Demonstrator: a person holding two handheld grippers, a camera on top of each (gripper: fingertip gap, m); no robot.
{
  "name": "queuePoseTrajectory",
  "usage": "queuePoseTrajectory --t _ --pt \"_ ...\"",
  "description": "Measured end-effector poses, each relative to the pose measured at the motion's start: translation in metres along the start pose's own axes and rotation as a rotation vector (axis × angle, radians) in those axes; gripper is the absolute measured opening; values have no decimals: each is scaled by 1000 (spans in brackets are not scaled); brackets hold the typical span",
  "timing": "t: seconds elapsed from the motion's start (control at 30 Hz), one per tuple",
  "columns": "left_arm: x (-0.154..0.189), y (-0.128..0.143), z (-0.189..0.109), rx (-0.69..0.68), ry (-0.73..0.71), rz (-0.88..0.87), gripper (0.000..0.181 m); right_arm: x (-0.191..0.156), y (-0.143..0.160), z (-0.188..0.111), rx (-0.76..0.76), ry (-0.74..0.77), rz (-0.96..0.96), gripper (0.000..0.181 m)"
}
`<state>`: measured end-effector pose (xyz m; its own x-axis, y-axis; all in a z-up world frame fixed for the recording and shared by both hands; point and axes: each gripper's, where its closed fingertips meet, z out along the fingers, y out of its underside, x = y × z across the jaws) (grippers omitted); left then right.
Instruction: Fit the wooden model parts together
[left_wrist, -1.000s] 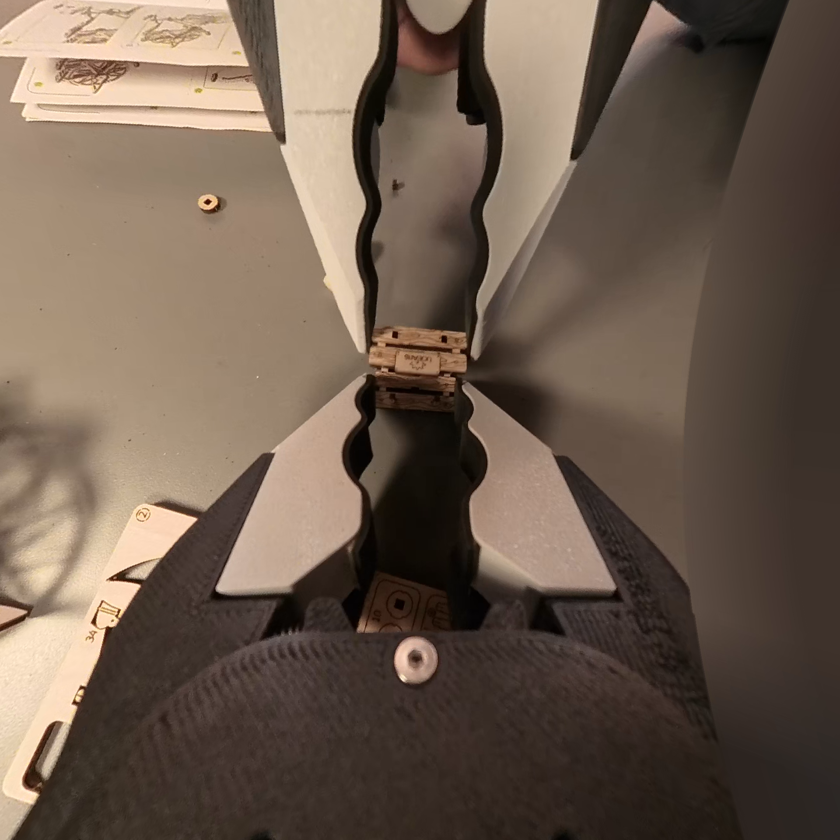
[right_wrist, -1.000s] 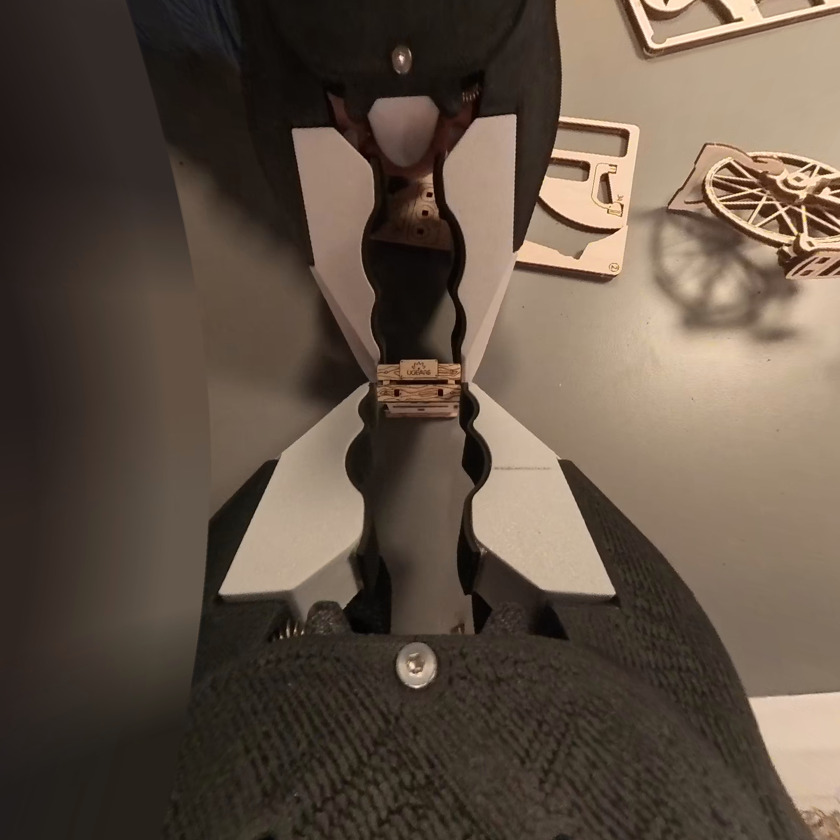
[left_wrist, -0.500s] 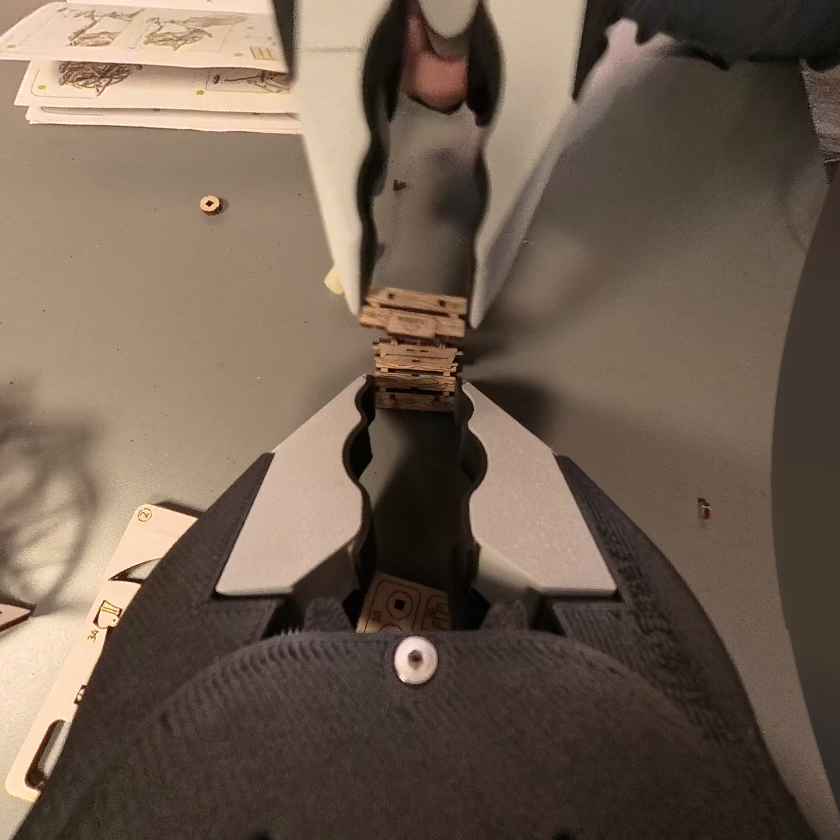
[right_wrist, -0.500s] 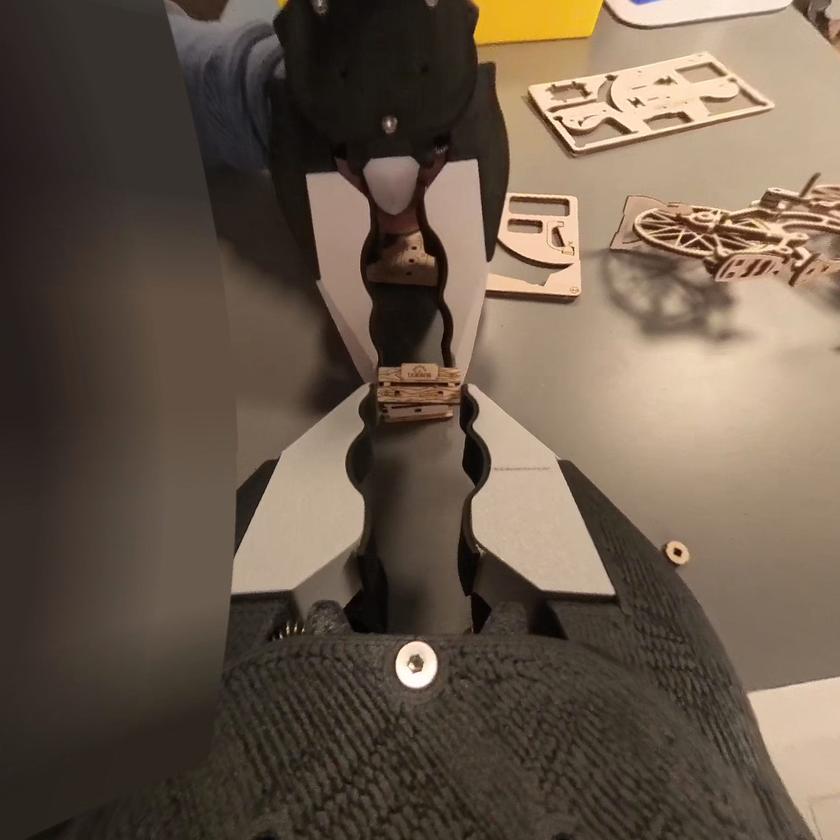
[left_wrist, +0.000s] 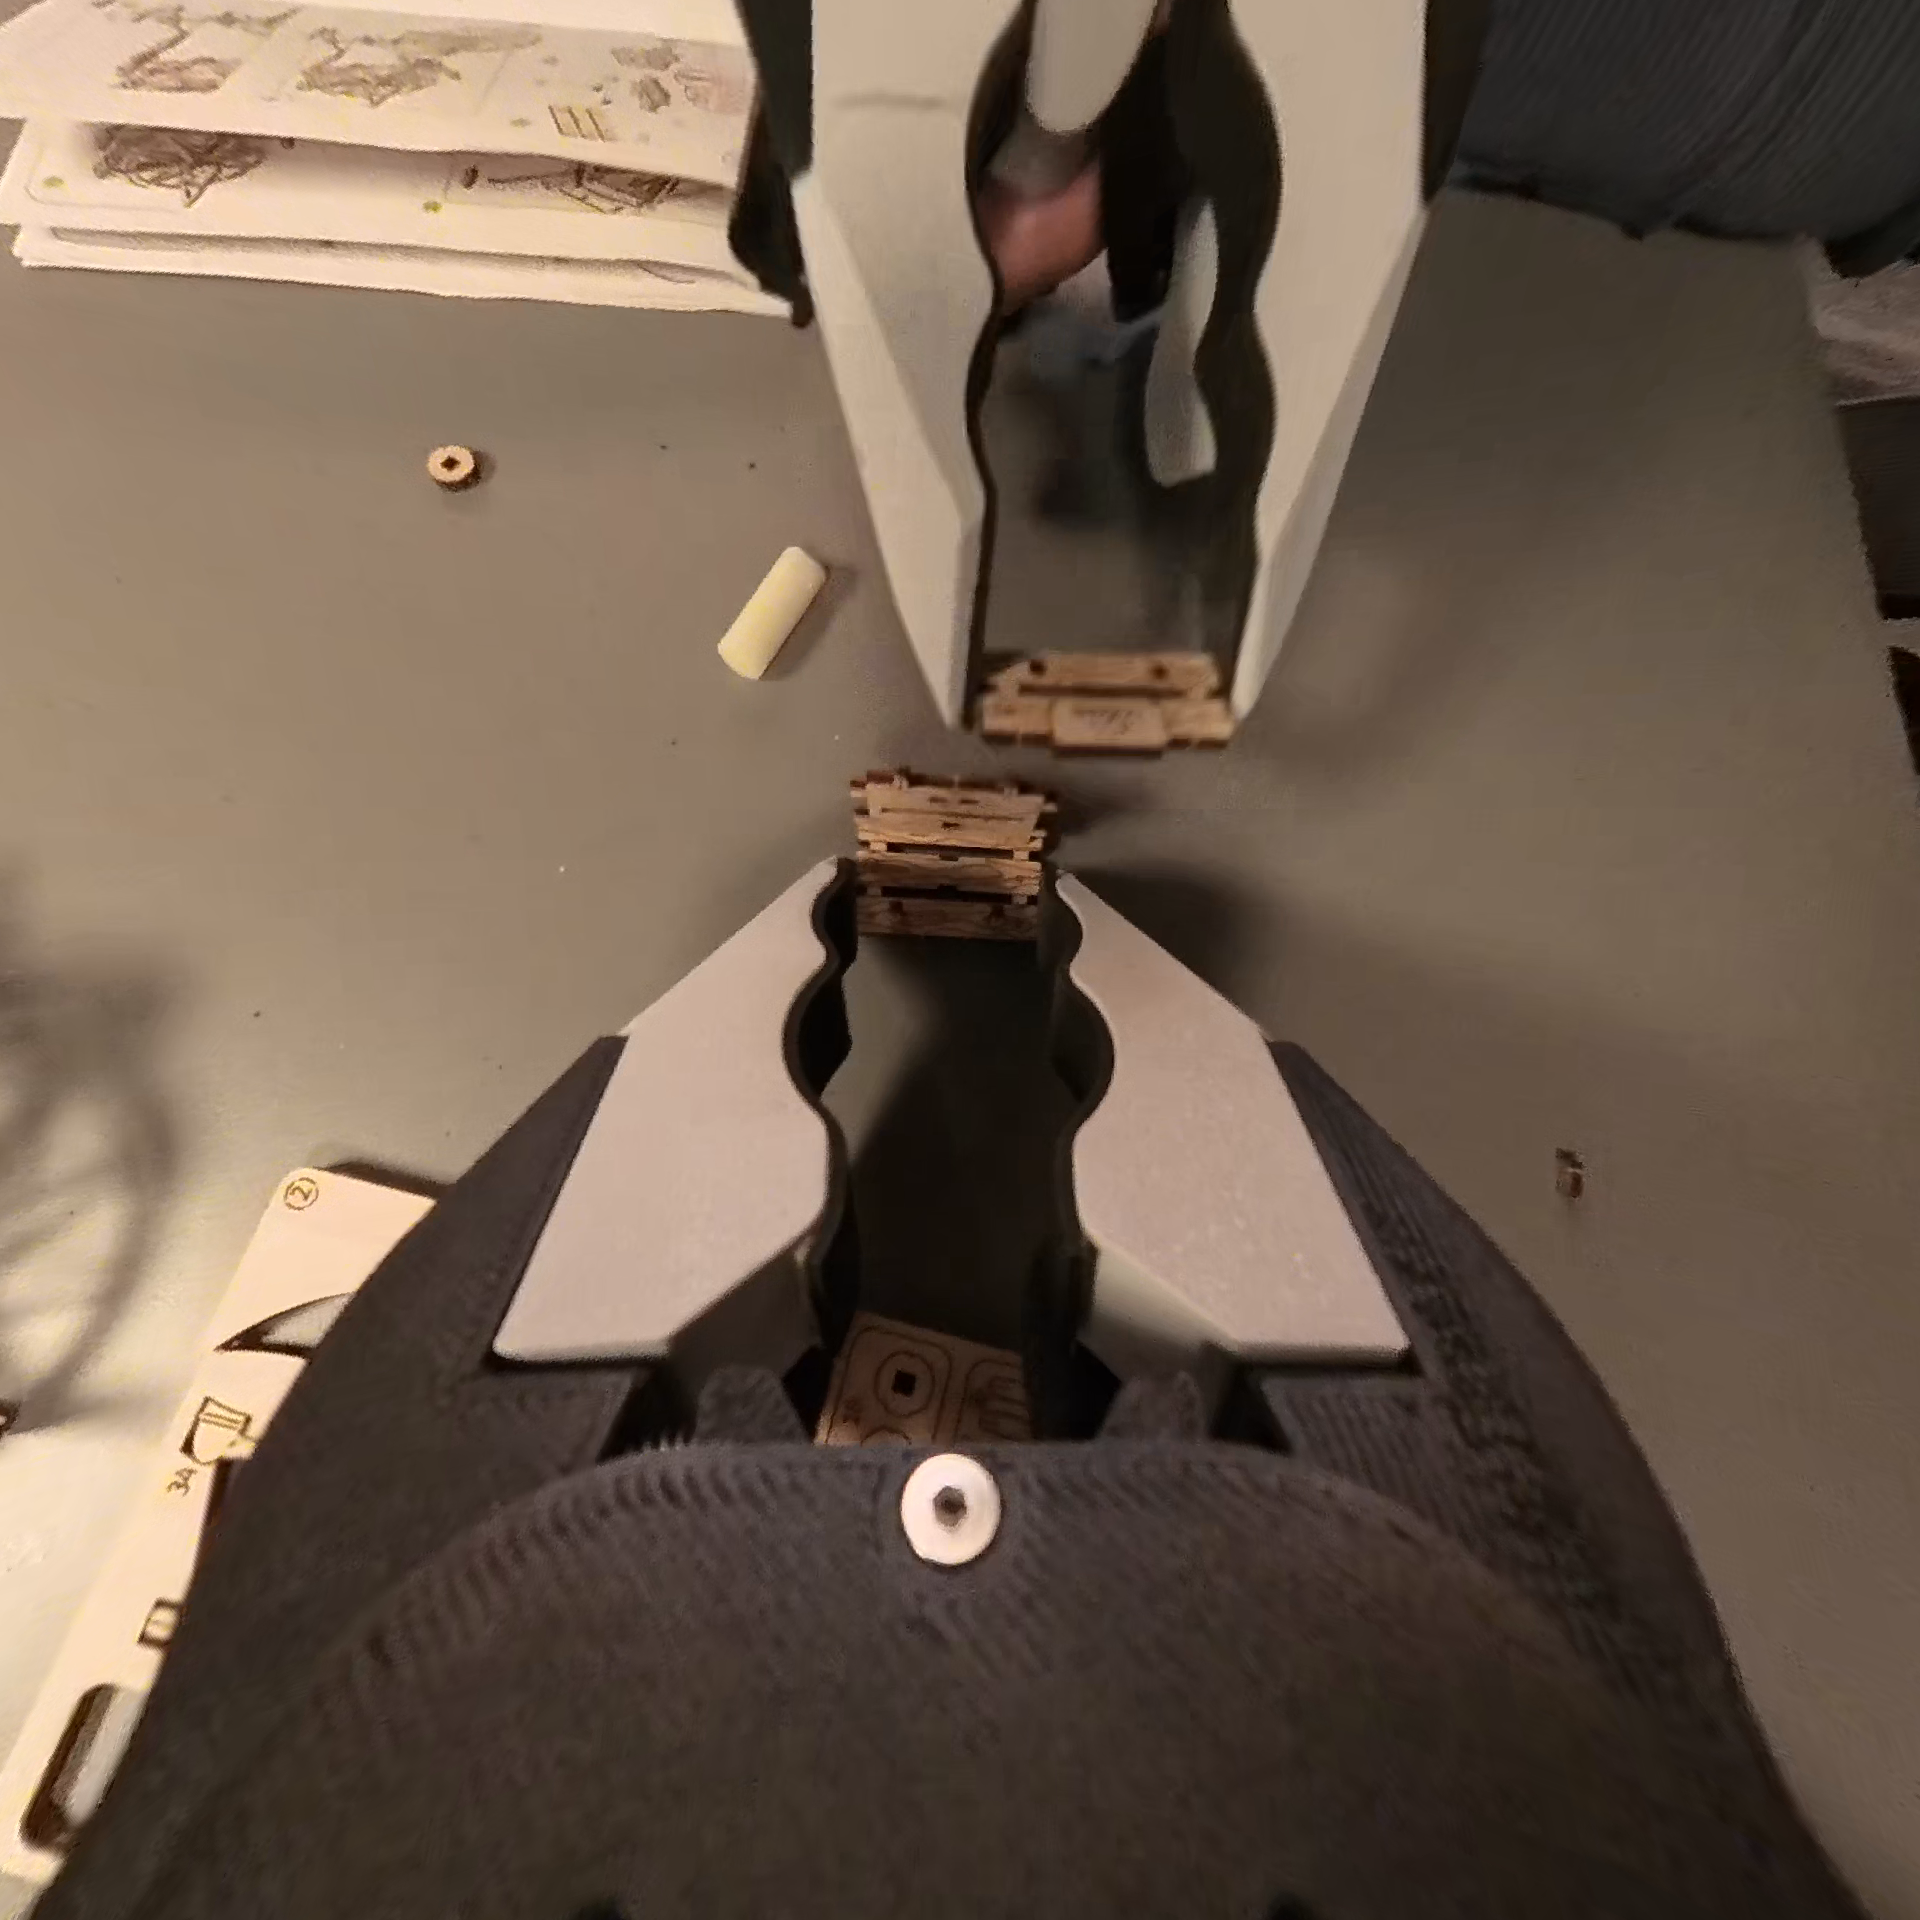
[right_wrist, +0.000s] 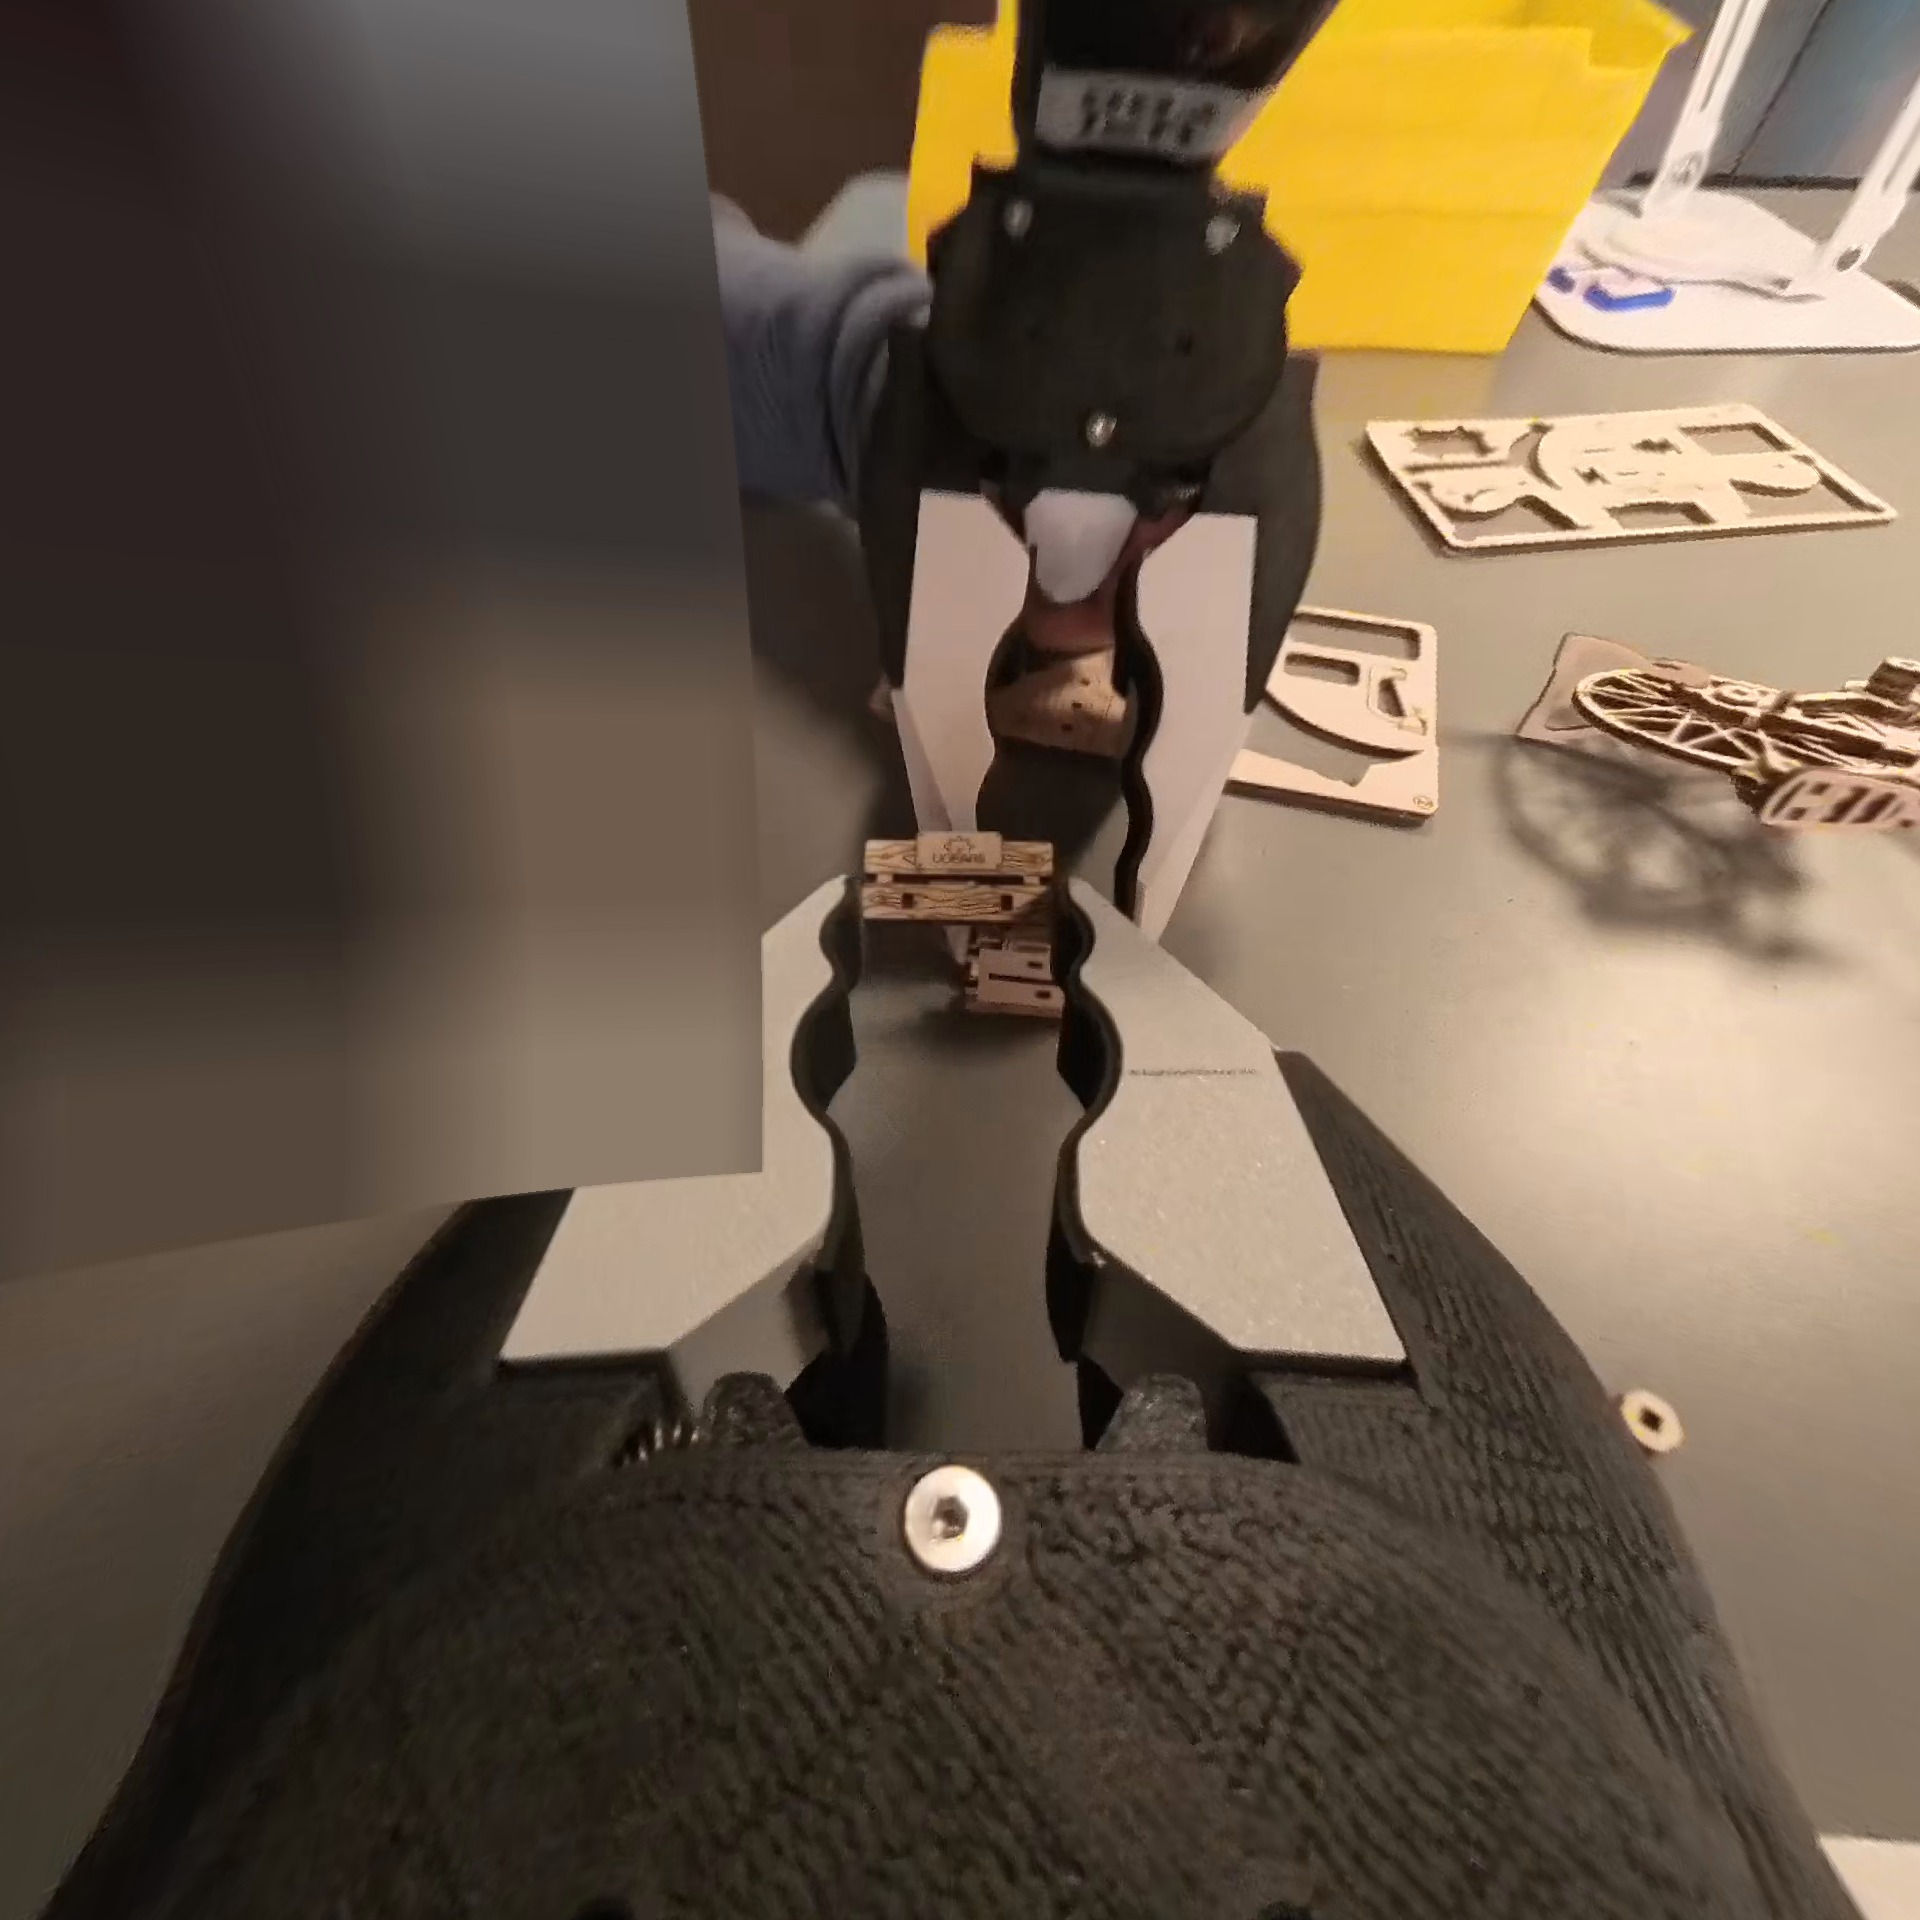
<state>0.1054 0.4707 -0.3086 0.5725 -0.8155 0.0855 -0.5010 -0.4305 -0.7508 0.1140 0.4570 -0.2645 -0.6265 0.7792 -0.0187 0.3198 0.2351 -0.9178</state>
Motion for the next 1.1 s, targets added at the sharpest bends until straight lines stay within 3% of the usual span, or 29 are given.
queuePoseTrajectory --t 0.13,0.3,0.7,0.87,1.0,1.1 --pt "1 0 1 -2 17 5 34 9 -7 -8 71 -25 129 34" --pt "1 0 1 -7 26 41 34 12 15 11 -113 39 111 35" --pt "2 -1 2 -4 30 41 34 28 -8 -2 75 192 165 34" --pt "3 -1 1 0 45 25 34 43 -29 -26 260 381 98 34" --pt "3 -1 2 -3 31 43 34 58 -50 -56 466 662 -2 34" --pt "3 0 2 -6 15 61 34 61 -53 -70 477 857 -86 34"
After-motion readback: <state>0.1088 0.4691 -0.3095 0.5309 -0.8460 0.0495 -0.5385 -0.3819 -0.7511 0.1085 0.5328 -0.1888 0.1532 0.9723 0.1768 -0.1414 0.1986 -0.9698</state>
